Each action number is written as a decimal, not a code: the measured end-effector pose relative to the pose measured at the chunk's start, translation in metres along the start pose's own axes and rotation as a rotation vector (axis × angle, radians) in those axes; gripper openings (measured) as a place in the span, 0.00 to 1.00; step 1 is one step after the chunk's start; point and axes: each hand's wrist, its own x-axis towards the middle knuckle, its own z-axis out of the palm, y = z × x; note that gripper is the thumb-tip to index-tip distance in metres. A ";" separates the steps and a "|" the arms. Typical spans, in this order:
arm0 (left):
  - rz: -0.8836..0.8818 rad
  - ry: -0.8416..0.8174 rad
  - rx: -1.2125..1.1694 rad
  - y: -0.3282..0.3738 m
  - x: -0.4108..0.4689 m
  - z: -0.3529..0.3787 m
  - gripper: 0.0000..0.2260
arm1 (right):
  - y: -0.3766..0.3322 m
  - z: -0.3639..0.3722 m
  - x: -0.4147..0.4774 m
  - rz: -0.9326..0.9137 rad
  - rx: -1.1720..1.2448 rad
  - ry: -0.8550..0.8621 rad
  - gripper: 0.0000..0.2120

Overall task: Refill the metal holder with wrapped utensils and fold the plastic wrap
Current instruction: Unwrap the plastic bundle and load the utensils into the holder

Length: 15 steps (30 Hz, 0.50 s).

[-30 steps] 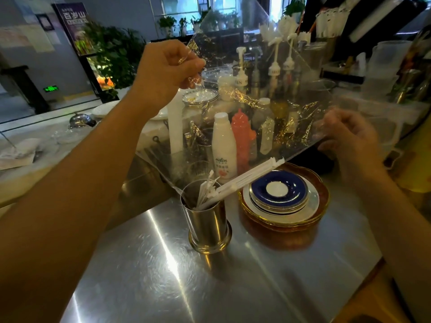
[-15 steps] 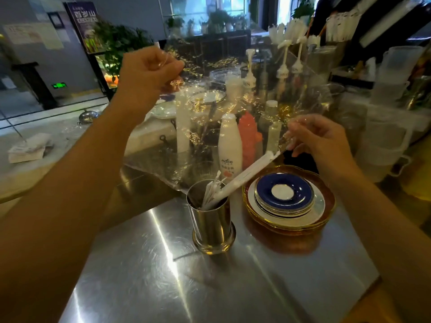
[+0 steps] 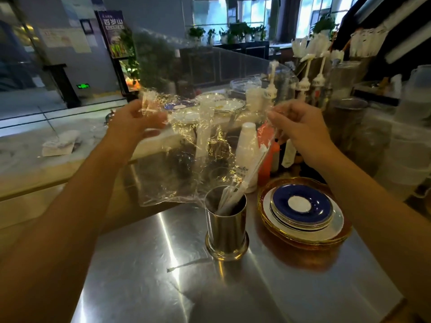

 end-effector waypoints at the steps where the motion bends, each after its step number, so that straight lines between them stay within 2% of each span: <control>1: -0.019 0.018 0.014 -0.004 -0.004 -0.002 0.13 | 0.001 0.001 0.000 -0.004 -0.003 -0.022 0.01; 4: -0.006 0.138 0.007 -0.009 -0.012 -0.004 0.04 | 0.003 -0.002 0.000 -0.003 0.005 -0.065 0.02; 8: 0.058 0.298 -0.074 -0.002 -0.013 -0.006 0.05 | 0.005 -0.008 0.000 0.000 0.010 -0.101 0.06; 10: 0.091 0.286 -0.042 -0.001 -0.013 -0.005 0.05 | 0.007 -0.007 -0.003 0.000 -0.045 -0.171 0.06; 12: 0.092 0.192 0.035 -0.001 -0.015 0.000 0.05 | 0.012 -0.004 -0.007 0.002 -0.110 -0.229 0.06; 15: 0.112 0.138 0.105 0.000 -0.016 0.008 0.06 | 0.018 -0.001 -0.013 0.017 -0.100 -0.202 0.08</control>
